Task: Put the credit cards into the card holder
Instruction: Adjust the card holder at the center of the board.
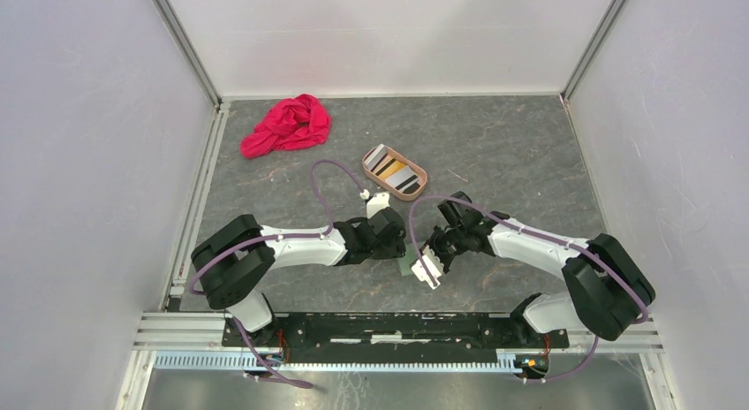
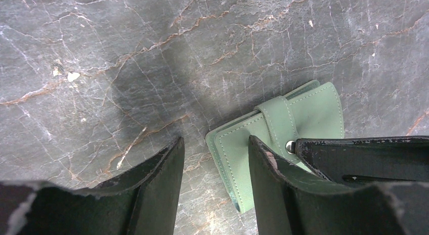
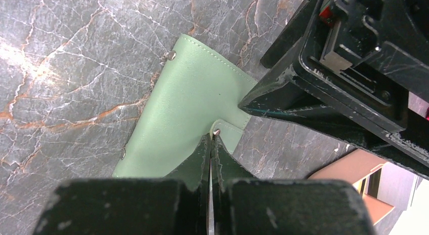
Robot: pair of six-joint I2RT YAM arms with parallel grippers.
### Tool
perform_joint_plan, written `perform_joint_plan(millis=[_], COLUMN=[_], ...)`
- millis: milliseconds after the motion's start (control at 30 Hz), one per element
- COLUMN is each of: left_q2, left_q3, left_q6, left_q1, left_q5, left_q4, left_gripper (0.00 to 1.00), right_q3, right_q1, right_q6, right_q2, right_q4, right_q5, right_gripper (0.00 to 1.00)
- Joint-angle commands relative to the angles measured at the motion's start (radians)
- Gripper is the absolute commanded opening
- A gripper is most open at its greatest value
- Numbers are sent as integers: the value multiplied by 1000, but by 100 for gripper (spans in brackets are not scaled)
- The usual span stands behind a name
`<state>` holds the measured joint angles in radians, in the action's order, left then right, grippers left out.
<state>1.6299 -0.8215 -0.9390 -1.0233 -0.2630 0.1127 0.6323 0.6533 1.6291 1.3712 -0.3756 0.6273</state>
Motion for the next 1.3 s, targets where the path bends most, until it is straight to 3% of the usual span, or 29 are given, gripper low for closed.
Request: perform_joint_plan(millis=[0,700,1267], left_q2=[36,35,35], left_q3=[30,30,30], left_q6=[-27,-21,-17], left_q1=[-3,-3,-3], left_q5=[6,8,10], left_q4=[35,35,32], left_gripper=[57,56,56], right_q3=[-17,44,-12], right_q1=[9,-12,-5], right_q6=[4,-124,-70], right_q2=[-12,-23,0], right_q4=[-19,-5,20], right_q5=[-36,-2,-39], right_gripper=[0,0,0])
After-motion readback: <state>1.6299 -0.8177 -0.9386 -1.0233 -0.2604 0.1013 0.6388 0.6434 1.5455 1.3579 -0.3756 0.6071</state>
